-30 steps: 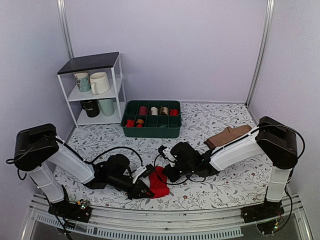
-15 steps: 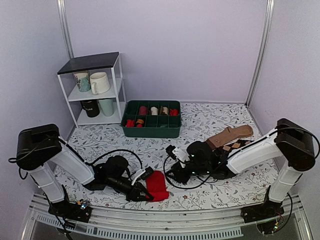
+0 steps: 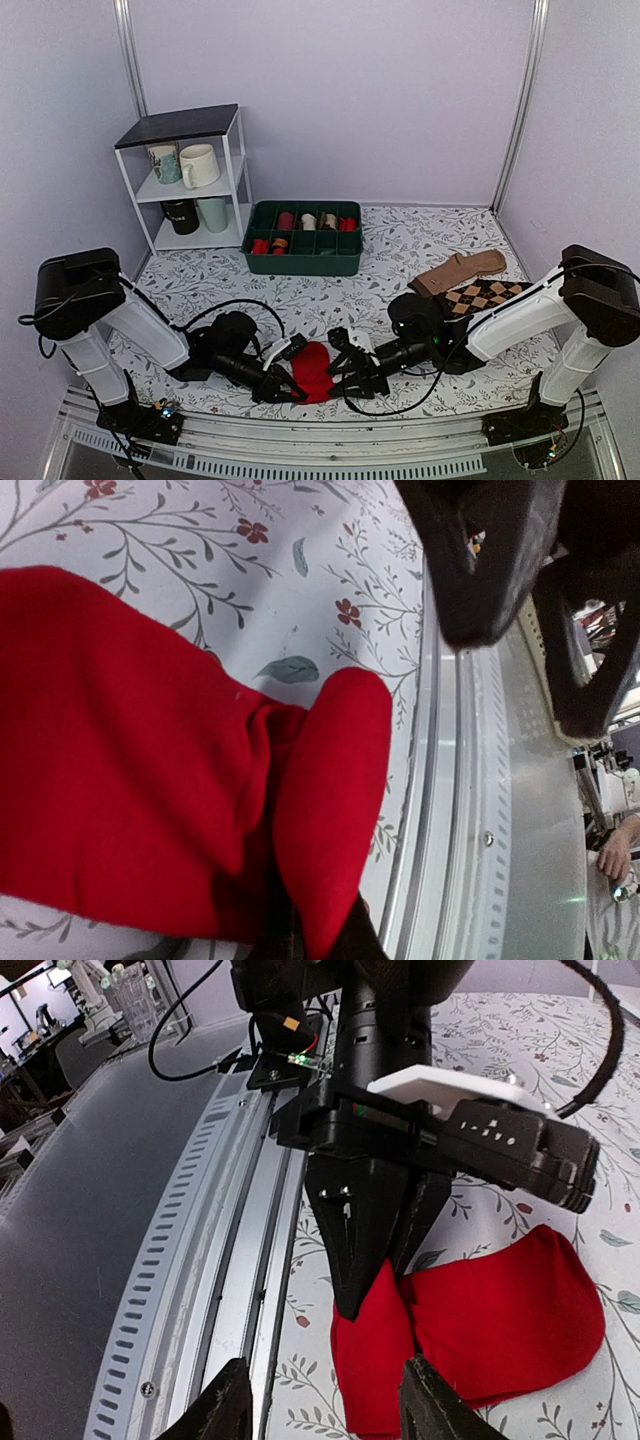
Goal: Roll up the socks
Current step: Roll the sock at the center of the board.
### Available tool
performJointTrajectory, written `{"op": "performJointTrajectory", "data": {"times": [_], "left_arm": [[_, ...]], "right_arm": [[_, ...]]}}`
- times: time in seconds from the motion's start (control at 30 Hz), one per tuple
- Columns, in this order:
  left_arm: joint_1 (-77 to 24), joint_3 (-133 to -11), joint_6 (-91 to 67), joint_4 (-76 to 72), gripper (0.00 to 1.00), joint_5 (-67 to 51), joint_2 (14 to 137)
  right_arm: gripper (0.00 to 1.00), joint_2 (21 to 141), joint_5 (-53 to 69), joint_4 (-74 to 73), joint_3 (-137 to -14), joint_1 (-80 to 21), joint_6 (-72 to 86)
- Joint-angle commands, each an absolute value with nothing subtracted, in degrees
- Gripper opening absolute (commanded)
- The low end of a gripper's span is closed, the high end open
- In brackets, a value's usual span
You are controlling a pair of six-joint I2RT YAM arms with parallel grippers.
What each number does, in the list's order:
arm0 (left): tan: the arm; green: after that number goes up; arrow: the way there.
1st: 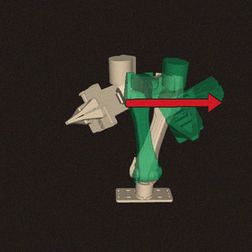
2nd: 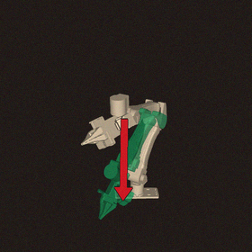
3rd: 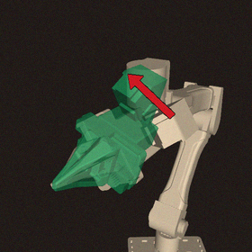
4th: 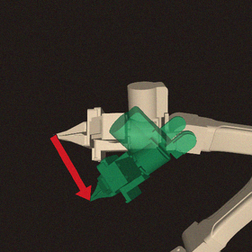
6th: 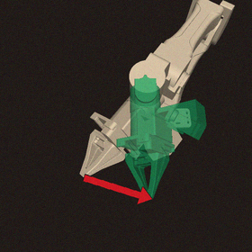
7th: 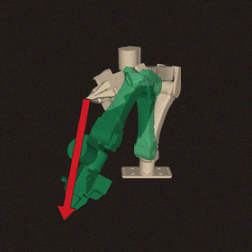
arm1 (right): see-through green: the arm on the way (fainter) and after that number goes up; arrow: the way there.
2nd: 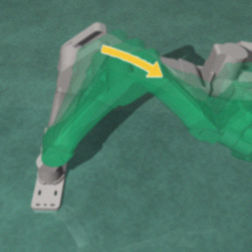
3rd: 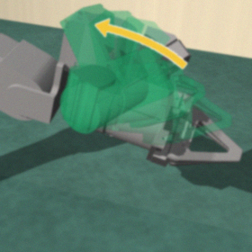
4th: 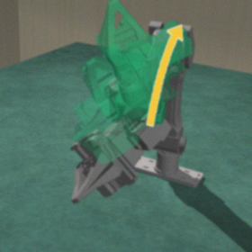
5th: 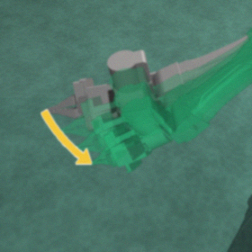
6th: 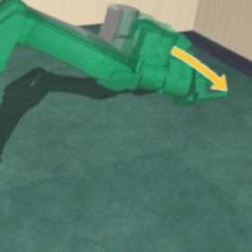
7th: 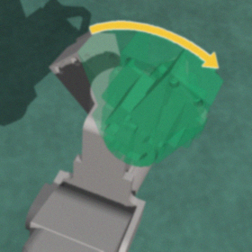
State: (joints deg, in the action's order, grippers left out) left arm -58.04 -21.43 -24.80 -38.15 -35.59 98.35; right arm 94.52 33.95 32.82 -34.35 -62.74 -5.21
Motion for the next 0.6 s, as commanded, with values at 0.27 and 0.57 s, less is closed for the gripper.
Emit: {"op": "performJointTrajectory", "data": {"times": [0.27,0.57], "left_arm": [[-58.0,-19.3,-25.0,-29.7,0.00,-35.1,101.2],[-58.0,-19.2,-24.7,-29.7,0.00,-35.0,101.1]], "right_arm": [[0.48,104.1,35.2,25.8,-41.6,-64.7,-10.3],[0.45,106.6,32.7,23.5,-43.0,-64.9,-8.6]]}}
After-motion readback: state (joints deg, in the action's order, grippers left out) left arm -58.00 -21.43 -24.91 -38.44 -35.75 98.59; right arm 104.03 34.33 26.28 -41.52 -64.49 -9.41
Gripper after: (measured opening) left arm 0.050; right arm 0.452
